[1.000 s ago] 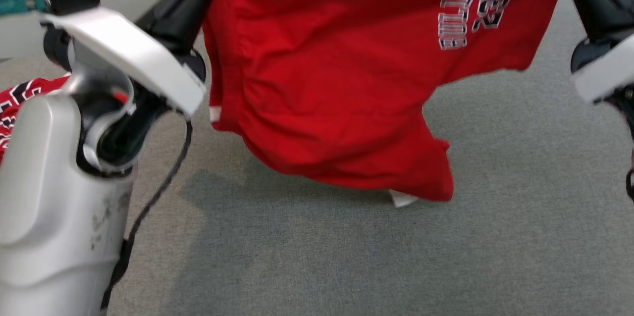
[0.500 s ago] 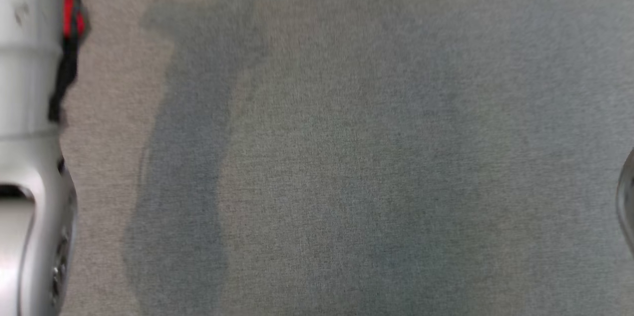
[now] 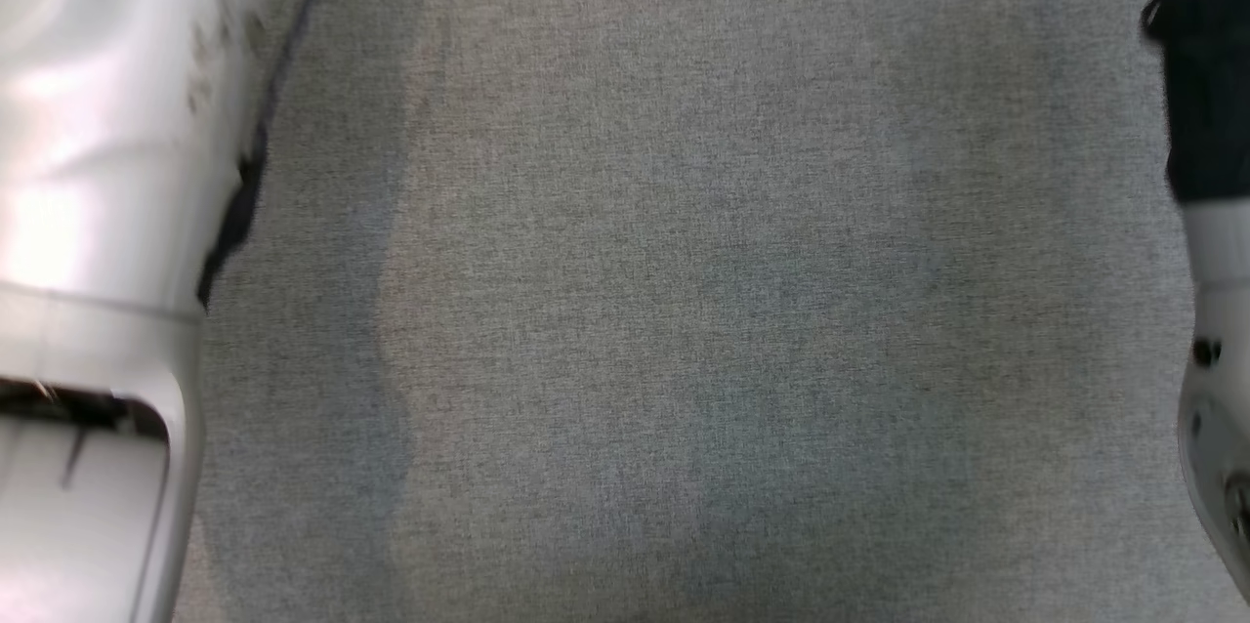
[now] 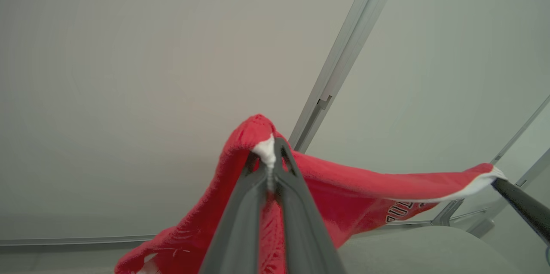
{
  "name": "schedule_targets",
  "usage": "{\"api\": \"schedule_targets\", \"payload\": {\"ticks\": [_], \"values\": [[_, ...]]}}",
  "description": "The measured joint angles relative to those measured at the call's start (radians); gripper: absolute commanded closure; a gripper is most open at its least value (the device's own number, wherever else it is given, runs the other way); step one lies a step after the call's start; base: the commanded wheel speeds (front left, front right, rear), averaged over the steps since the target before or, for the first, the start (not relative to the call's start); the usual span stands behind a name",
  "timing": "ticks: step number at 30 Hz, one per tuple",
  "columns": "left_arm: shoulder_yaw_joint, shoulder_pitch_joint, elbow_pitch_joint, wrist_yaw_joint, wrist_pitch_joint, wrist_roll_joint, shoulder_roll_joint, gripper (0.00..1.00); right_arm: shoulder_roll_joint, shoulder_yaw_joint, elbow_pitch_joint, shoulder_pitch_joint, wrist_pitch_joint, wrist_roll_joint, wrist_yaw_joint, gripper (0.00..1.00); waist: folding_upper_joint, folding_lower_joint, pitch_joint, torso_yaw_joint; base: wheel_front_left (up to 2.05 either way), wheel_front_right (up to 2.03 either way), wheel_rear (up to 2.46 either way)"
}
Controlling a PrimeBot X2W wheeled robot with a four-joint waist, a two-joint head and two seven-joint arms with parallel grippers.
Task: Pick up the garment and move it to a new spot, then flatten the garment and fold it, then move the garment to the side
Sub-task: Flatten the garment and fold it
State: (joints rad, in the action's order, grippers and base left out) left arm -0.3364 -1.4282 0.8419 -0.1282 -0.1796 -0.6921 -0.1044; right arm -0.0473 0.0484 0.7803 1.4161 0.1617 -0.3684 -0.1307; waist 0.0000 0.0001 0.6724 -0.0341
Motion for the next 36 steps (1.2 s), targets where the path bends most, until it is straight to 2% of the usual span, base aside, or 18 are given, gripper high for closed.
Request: {"api": "schedule_targets", "payload": {"ticks": [2, 5, 11, 14, 18, 19, 22, 24, 29, 32, 36], "values": [[-0.049, 0.071, -0.032, 0.0, -0.016, -0.059, -0.012, 1.0, -0.017, 0.052, -0.022, -0.074, 0.025, -0.038, 0.0, 1.0, 0.0, 0.0, -0.009, 0.002, 0.0, 0.0, 0.0], [-0.131, 0.189, -0.106, -0.001, -0.038, -0.119, -0.051, 1.0, -0.076, 0.114, -0.102, -0.209, 0.052, -0.111, 0.0, 1.0, 0.0, 0.0, -0.04, 0.002, 0.0, 0.0, 0.0], [-0.257, 0.501, -0.214, -0.002, -0.068, -0.181, -0.122, 1.0, -0.175, 0.209, -0.251, -0.609, 0.061, -0.228, 0.0, 1.0, 0.0, 0.0, -0.157, 0.006, 0.0, 0.0, 0.0], [-0.29, 0.633, -0.251, -0.002, -0.074, -0.195, -0.145, 1.0, -0.201, 0.219, -0.316, -0.766, 0.046, -0.258, 0.0, 1.0, 0.0, 0.0, -0.231, 0.006, 0.0, 0.0, 0.0], [-0.315, 0.846, -0.286, -0.001, -0.077, -0.231, -0.143, 1.0, -0.204, 0.215, -0.377, -0.971, 0.022, -0.273, 0.0, 1.0, 0.0, 0.0, -0.341, 0.002, 0.0, 0.0, 0.0], [-0.338, 0.955, -0.313, 0.013, -0.07, -0.243, -0.147, 1.0, -0.205, 0.209, -0.404, -1.066, 0.001, -0.268, 0.0, 1.0, 0.0, 0.0, -0.402, -0.002, 0.0, 0.0, 0.0], [-0.355, 1.128, -0.382, 0.054, -0.053, -0.284, -0.155, 1.0, -0.204, 0.189, -0.459, -1.21, -0.048, -0.248, 0.0, 1.0, 0.0, 0.0, -0.496, -0.011, 0.0, 0.0, 0.0], [-0.361, 1.245, -0.456, 0.096, -0.047, -0.314, -0.159, 1.0, -0.199, 0.15, -0.516, -1.322, -0.086, -0.244, 0.0, 1.0, 0.0, -0.0001, -0.56, -0.016, 0.0, 0.0, 0.0], [-0.376, 1.441, -0.713, 0.204, -0.022, -0.353, -0.182, 1.0, -0.154, 0.028, -0.739, -1.532, -0.184, -0.2, 0.0, 1.0, 0.0, -0.0001, -0.678, -0.019, 0.0, 0.0, 0.0], [-0.378, 1.48, -0.824, 0.258, -0.01, -0.35, -0.206, 1.0, -0.121, -0.015, -0.823, -1.571, -0.255, -0.168, 0.0, 1.0, 0.0001, -0.0001, -0.699, -0.003, 0.0, 0.0, 0.0], [-0.356, 1.447, -0.895, 0.307, 0.022, -0.344, -0.22, 1.0, -0.091, -0.026, -0.851, -1.502, -0.328, -0.138, 0.0, 1.0, 0.0, -0.0001, -0.68, 0.03, 0.0, 0.0, 0.0]]}}
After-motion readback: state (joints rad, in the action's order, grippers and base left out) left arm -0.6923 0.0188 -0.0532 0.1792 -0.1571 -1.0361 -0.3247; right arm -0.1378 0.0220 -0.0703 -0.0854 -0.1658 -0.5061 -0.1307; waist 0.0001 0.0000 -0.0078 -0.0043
